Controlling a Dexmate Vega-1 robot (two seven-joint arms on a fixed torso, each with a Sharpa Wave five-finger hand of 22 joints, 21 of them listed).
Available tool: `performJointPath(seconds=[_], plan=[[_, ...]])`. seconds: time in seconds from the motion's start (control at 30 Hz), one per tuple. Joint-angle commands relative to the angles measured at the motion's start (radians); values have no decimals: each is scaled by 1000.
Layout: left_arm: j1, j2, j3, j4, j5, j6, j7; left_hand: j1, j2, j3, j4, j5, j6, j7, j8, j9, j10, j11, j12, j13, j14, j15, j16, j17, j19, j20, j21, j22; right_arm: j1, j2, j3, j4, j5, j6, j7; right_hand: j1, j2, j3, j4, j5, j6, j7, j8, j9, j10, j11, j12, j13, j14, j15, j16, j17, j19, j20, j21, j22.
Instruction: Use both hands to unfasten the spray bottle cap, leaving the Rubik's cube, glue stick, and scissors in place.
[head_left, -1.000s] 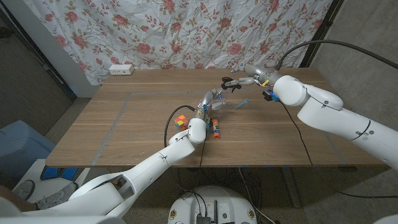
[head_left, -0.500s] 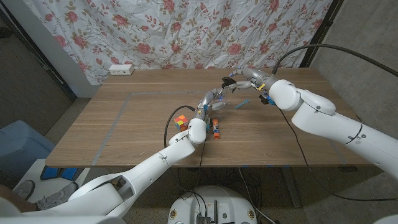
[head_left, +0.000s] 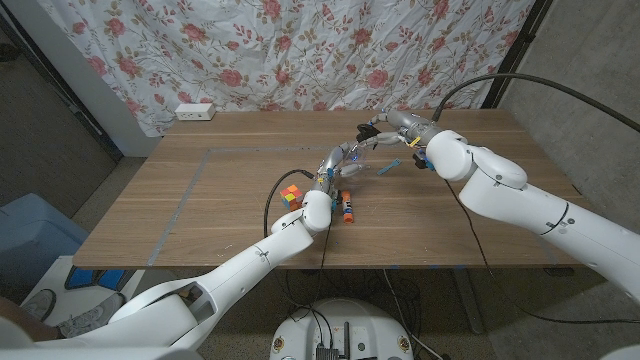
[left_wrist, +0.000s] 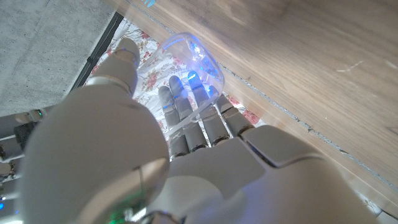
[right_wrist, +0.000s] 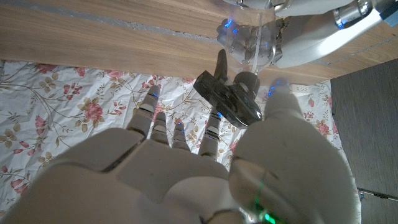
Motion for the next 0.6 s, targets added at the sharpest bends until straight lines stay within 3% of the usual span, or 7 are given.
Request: performJointPath(seconds=[0.03,0.2,0.6], plan=[[-2,1,2,1,0,-4,-8,-102,112,34,26,0,23,4,9,0,29,-22,-2,2,9,-97,0,4,7,-38,0,2,3,38,-15,17,-27,-24,-19,16,1,9,-3,3,32,-14,19,8,16,-4,12,2,11,-2,10,2,17,-2,9,3],[-4,2,2,2,1,-6,-10,-103,112,34,26,0,22,2,8,0,28,-21,-3,1,8,-96,0,4,6,-38,-1,2,6,46,-18,23,-30,-23,-24,28,0,16,-4,2,69,-42,42,16,35,-20,15,1,27,-14,16,3,34,-4,10,2],[-3,3,0,3,0,-8,-12,-102,112,35,26,0,22,3,7,0,30,-23,-3,2,9,-97,0,4,7,-38,-1,2,8,66,-24,34,-35,-27,-41,60,1,31,-7,-1,166,-53,93,24,76,-42,20,1,53,-38,25,5,70,-5,13,2]])
